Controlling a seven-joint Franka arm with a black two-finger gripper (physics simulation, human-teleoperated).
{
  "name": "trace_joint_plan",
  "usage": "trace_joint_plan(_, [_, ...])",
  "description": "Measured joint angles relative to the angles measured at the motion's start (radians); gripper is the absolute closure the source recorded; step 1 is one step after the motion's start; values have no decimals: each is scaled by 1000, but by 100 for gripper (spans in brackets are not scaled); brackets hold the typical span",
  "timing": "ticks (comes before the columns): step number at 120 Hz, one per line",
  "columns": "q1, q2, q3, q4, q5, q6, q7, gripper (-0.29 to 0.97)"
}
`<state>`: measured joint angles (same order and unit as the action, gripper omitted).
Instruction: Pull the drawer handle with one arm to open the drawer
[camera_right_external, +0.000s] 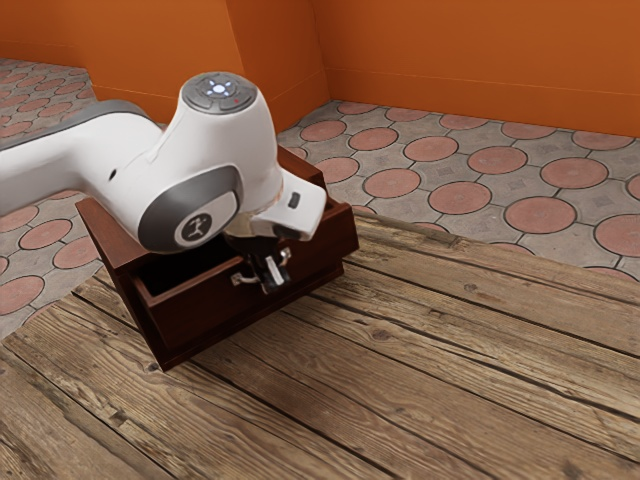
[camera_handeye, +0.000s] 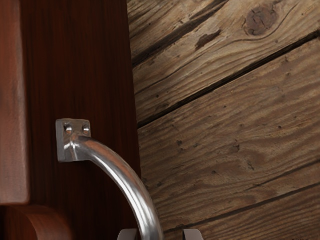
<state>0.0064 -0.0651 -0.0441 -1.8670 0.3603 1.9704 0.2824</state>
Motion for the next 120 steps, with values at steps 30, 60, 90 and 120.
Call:
trace_joint_plan(30, [-5, -34, -32, -37, -14, -2, -13, 65])
trace_joint_plan(60, [-2, -48, -61, -50, -33, -2, -24, 63])
trace_joint_plan(90, [-7, -48, -105, -50, -45, -2, -36, 61])
trace_joint_plan(120, [-6, -91, -138, -84, -49, -3, -52, 62])
